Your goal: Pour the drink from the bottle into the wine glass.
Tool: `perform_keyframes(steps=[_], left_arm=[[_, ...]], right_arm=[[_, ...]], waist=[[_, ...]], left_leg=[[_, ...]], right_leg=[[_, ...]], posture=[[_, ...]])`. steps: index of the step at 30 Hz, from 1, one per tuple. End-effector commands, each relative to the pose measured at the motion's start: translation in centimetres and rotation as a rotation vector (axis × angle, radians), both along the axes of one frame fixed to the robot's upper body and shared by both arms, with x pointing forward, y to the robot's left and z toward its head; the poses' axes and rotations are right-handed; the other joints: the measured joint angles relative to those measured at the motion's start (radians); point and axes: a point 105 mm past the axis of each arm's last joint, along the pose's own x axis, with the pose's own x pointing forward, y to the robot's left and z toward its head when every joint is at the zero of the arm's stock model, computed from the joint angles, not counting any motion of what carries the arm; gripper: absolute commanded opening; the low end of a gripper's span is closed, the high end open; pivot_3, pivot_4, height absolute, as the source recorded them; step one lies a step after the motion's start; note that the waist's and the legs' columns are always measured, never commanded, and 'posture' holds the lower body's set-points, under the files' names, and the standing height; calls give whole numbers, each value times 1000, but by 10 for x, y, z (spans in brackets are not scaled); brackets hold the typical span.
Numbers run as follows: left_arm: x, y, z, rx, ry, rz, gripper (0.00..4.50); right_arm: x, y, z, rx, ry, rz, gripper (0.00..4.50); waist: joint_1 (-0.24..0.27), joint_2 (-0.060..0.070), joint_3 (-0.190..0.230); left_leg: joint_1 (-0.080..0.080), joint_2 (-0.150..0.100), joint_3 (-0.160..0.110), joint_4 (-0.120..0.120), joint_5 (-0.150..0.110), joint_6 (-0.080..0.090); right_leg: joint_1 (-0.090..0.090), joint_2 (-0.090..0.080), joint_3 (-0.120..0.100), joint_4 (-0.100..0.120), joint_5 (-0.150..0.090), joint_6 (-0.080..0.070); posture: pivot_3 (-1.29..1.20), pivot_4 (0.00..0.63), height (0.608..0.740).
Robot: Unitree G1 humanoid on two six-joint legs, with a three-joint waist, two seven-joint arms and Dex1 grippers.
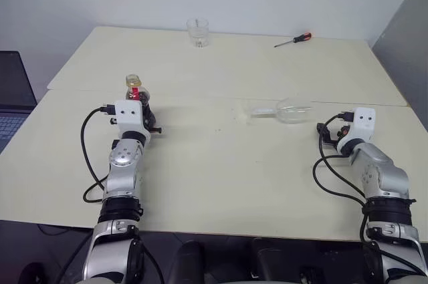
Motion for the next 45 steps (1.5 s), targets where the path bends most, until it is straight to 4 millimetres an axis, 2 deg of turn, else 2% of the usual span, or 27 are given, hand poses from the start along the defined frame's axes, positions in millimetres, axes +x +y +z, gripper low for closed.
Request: perform_keyframes(steps=[1, 5, 15, 24, 27, 35, 41, 45], left_arm=[[-1, -3, 0, -14, -13, -1, 683], [-2, -1, -1, -21, -11, 4, 682], [-3, 1, -2, -39, -8, 14, 669], [-11, 7, -7, -38, -2, 40, 3667], [-14, 8, -9, -39, -2, 49, 4484], [-23, 12, -10, -27, 5, 62, 4484], [-35, -7, -11, 54, 12, -17, 4484], [-50, -7, -11, 61, 12, 4, 4484]], right_arm=[[0, 6, 32, -20, -118, 56, 4500], [-2, 13, 47, -16, -157, 89, 4500], [1, 19, 61, -40, -176, 107, 4500], [4, 28, 62, -54, -172, 146, 4500], [4, 32, 64, -58, -176, 165, 4500], [5, 41, 77, -40, -201, 196, 4500], [3, 36, 77, -29, -197, 184, 4500], [1, 43, 82, -9, -208, 206, 4500]], waist=[[0, 0, 0], [0, 0, 0], [0, 0, 0], [-1, 0, 0], [0, 0, 0], [-1, 1, 0], [0, 0, -1], [-1, 0, -1]], left_leg=[[0, 0, 0, 0, 0, 0], [0, 0, 0, 1, 0, 0], [0, 0, 0, 4, 0, 0], [0, 0, 0, 4, 0, 0], [0, 0, 0, 4, 0, 0], [0, 0, 0, 4, 0, 0], [0, 0, 0, 4, 0, 0], [0, 1, 0, 4, 0, 0]], right_leg=[[0, 0, 0, 0, 0, 0], [0, 0, 0, 0, 0, 0], [1, 0, 0, 0, 1, 1], [1, 0, 0, 0, 1, 1], [1, 0, 0, 1, 1, 1], [1, 0, 0, 1, 1, 1], [1, 0, 1, 0, 1, 1], [1, 0, 1, 1, 1, 1]], posture=[[0, 150, 740], [0, 150, 740], [0, 150, 740], [0, 150, 740], [0, 150, 740], [0, 150, 740], [0, 150, 740], [0, 150, 740]])
